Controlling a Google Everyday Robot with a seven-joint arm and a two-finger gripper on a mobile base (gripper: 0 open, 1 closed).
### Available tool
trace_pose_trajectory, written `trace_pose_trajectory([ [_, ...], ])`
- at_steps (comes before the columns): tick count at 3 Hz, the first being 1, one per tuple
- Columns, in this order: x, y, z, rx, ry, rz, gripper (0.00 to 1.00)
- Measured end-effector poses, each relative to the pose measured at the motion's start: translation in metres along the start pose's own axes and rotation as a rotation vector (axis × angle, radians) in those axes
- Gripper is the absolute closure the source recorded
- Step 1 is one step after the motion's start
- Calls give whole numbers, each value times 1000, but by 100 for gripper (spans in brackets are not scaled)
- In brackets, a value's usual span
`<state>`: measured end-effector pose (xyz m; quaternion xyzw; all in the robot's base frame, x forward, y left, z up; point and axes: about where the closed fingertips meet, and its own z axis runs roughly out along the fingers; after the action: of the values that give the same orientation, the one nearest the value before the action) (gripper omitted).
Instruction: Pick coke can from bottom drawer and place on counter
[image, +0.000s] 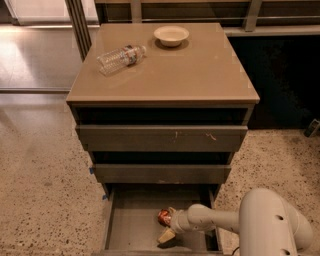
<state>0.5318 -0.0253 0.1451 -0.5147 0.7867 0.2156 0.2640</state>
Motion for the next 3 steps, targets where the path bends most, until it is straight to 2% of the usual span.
trace_pose_trajectory([
  [3, 0, 0, 0, 0, 0, 0, 84],
])
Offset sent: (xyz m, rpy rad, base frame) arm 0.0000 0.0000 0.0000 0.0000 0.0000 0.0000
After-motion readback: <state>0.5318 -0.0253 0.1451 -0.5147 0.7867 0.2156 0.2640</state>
